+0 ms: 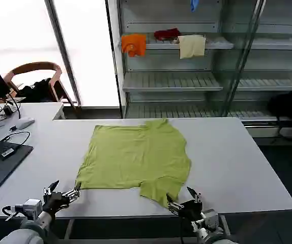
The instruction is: Fold and organize the clothes.
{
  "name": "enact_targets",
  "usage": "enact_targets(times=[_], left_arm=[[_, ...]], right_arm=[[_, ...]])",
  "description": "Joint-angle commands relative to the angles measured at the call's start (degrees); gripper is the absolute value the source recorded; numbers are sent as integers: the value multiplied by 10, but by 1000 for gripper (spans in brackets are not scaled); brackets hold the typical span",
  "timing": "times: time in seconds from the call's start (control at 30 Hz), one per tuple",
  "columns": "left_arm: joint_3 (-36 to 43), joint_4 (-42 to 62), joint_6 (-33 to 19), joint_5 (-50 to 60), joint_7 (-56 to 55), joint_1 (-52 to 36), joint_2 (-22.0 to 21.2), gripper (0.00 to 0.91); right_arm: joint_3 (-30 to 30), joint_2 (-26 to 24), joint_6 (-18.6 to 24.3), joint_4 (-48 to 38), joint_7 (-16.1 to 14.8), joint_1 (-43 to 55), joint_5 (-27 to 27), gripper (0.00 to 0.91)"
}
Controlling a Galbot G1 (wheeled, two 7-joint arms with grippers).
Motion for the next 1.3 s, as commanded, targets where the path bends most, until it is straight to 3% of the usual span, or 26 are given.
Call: enact_targets(times=[0.03,0.1,0.13,0.2,0.23,0.27,0.3,0.33,0.37,0.4,0.63,1.0,1.3], left_arm=[[3,18,1,6,0,0,0,715],[5,22,0,5,0,-1,-1,564],[6,24,-1,5,1,-1,-1,383],[7,26,-2,4,2,-1,-2,292],[8,25,-2,4,2,0,-2,262],[9,24,-2,3,3,0,-3,191],[10,24,-2,3,3,1,-3,161],[11,24,-2,3,4,1,-3,20],[12,24,-2,3,5,1,-4,10],[14,25,-4,3,7,1,-4,10],[19,20,-5,4,16,4,-7,0],[21,-3,-2,-6,6,-1,-14,0],[7,-16,1,-29,5,-32,-16,0]], right_arm=[[-11,7,0,-10,2,-4,-19,907],[-13,9,0,-10,1,-3,-22,907],[-15,9,0,-10,0,-2,-24,907],[-17,10,0,-9,0,-1,-27,897],[-18,10,0,-9,0,-1,-29,846],[-18,10,0,-9,0,0,-31,685],[-19,10,0,-10,-1,0,-33,605],[-18,10,0,-10,-1,1,-33,403],[-18,10,0,-11,-1,1,-35,282],[-18,10,0,-13,-3,1,-37,10],[-15,7,0,-18,-9,0,-36,0],[-5,10,1,-6,7,14,16,0],[12,22,-1,22,17,55,16,0]])
